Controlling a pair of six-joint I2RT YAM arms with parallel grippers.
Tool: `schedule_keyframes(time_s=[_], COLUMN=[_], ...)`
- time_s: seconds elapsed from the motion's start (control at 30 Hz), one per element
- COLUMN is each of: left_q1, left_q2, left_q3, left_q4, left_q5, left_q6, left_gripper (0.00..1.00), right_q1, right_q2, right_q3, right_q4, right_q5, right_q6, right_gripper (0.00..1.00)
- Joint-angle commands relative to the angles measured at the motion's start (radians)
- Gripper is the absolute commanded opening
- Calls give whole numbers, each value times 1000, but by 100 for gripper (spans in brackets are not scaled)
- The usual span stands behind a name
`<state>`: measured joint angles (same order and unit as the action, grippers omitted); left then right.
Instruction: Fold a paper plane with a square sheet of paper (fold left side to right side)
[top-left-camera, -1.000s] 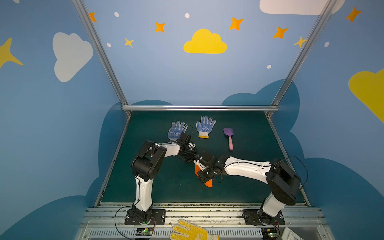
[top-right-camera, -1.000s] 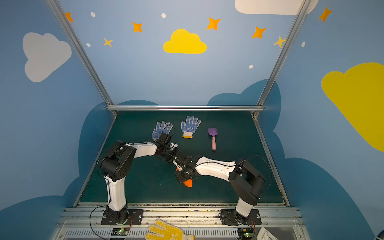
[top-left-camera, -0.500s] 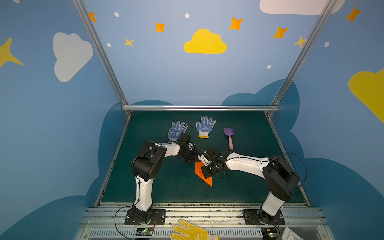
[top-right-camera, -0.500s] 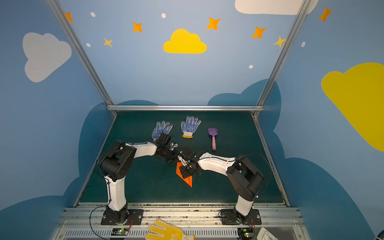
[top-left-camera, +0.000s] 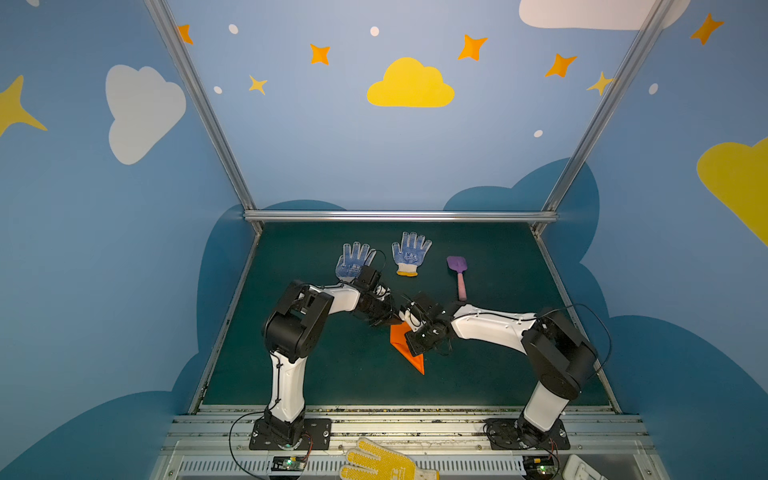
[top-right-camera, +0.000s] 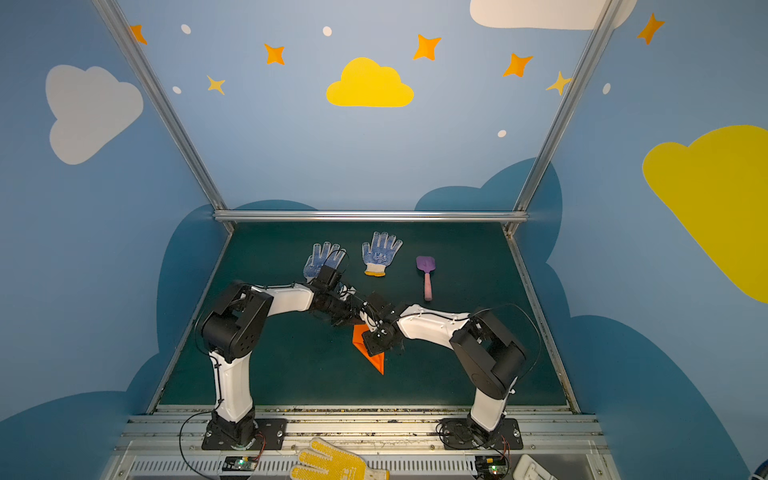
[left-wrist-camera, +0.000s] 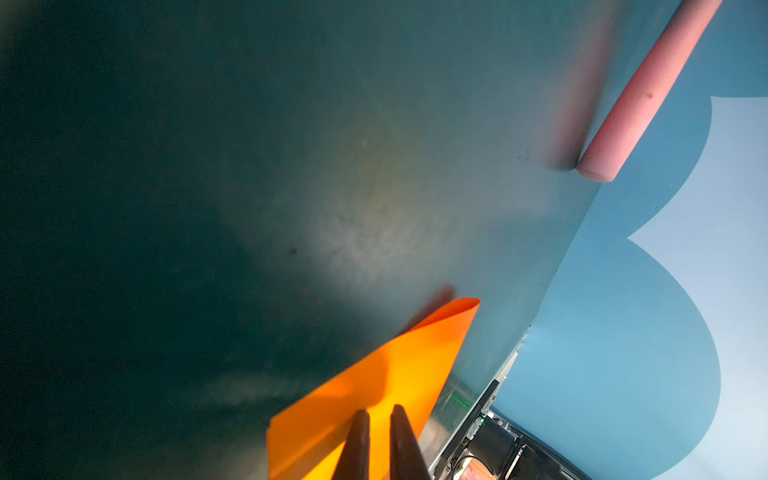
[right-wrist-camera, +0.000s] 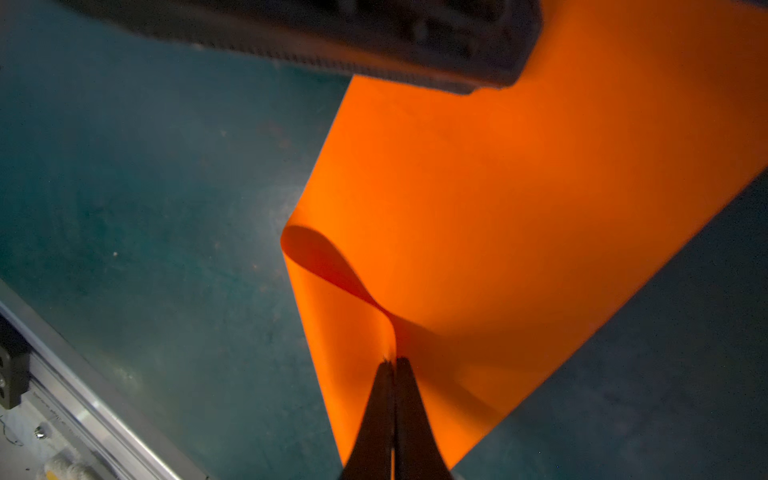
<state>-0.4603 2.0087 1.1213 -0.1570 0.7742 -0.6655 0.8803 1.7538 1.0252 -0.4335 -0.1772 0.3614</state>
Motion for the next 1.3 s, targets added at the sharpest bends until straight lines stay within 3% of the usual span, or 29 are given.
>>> schedule_keyframes(time_s=[0.0,1.27], left_q1=[-4,-6], left_q2=[44,53], left_q3=[-29,-33], left_q4=[-33,-24], left_q5=[-53,-38], left_q6=[14,11], left_gripper=[13,9], right_q1=[-10,-35], right_q2=[12,13], right_q3=[-16,-89], right_q4=[9,49], right_q5=[-2,18], right_q6=[0,40], right_gripper=[0,0])
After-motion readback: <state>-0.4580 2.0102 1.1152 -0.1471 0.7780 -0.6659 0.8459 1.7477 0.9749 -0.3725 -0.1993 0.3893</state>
